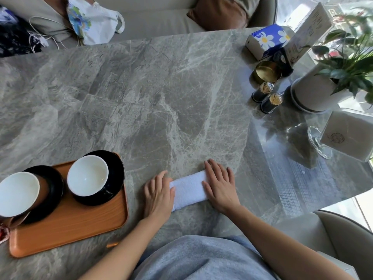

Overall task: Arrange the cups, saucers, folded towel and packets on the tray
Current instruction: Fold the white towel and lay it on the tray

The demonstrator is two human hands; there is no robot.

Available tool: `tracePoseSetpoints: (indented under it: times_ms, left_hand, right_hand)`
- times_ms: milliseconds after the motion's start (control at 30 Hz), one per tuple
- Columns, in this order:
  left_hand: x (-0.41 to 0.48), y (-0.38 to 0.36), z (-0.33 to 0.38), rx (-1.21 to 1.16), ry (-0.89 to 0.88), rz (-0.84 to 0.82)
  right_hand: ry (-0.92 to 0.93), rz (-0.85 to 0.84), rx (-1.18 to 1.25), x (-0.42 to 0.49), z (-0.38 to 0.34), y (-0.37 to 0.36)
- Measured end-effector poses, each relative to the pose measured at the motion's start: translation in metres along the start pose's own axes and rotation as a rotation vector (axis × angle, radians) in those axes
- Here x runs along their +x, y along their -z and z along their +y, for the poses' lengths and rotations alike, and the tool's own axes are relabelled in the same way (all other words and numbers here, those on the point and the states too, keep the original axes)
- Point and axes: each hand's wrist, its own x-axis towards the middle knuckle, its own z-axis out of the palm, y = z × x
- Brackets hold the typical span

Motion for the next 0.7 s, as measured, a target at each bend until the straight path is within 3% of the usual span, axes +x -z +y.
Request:
tracePoseSetpoints:
  times_ms: [167, 267, 400, 700]
  left_hand:
    - [-0.020, 0.007, 0.015, 0.060, -0.268, 0.048]
    - [-0.024, 0.003, 0.027, 0.204, -0.359, -0.043]
    - [-0.024, -0.007, 0.027, 0.341, -0.340, -0.126]
    - [-0.019, -0.011, 0.026, 0.354, -0.281, -0.222]
  right_hand:
    - [0.275, 0.149, 0.103, -0.011, -0.017, 0.014]
    - [0.426, 0.080, 0.020, -0.019, -0.024, 0.011]
    - [0.398, -0.042, -0.094, -0.023, -0.016, -0.002]
    - [0.360, -0.103, -0.179, -0.017, -0.012, -0.013]
